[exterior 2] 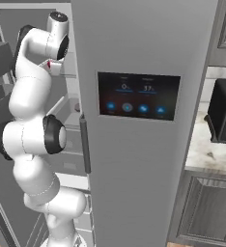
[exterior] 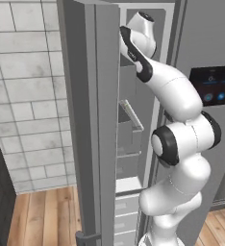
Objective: Take the tomato and eggplant out of the freezer and place them in the tupperware container on the counter. Then put the tupperware containing the vegetables back in the freezer.
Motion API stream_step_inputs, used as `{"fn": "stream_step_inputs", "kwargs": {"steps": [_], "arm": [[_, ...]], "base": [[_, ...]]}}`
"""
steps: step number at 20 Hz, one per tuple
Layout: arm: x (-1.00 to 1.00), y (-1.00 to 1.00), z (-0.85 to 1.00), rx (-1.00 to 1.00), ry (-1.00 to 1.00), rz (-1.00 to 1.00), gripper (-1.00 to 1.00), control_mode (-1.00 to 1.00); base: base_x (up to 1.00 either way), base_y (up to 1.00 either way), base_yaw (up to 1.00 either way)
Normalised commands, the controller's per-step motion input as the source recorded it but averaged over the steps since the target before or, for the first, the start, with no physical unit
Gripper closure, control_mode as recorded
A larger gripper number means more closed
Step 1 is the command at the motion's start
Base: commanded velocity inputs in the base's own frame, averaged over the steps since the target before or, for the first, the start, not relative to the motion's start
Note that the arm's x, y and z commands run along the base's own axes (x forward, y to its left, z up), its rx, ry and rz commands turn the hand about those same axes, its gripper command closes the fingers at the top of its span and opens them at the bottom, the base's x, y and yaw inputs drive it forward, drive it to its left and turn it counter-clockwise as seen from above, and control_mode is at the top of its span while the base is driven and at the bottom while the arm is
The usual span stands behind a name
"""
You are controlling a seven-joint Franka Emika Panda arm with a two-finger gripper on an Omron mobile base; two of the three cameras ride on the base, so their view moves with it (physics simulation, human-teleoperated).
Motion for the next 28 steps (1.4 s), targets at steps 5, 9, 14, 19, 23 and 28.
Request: {"fn": "stream_step_inputs", "kwargs": {"steps": [5, 9, 14, 19, 23, 28], "arm": [[0.0, 0.37, -0.45, 0.0, 0.15, -0.03, -1.0, -1.0], [0.0, 0.27, -0.51, 0.0, 0.14, -0.04, 1.0, -1.0], [-0.19, -0.25, -0.27, 0.04, 0.01, -0.06, 1.0, -1.0], [-0.86, -0.51, -0.2, 0.09, -0.03, -0.08, 1.0, -1.0], [-1.0, -0.34, -0.22, 0.11, -0.07, -0.08, 1.0, -1.0], [-1.0, -0.37, -0.18, 0.12, -0.07, -0.09, 1.0, -1.0]], "base": [[0.0, 0.0, 0.0], [0.0, 0.0, 0.0], [0.0, 0.0, 0.0], [0.0, 0.0, 0.0], [0.0, 0.0, 0.0], [0.0, 0.0, 0.0]]}}
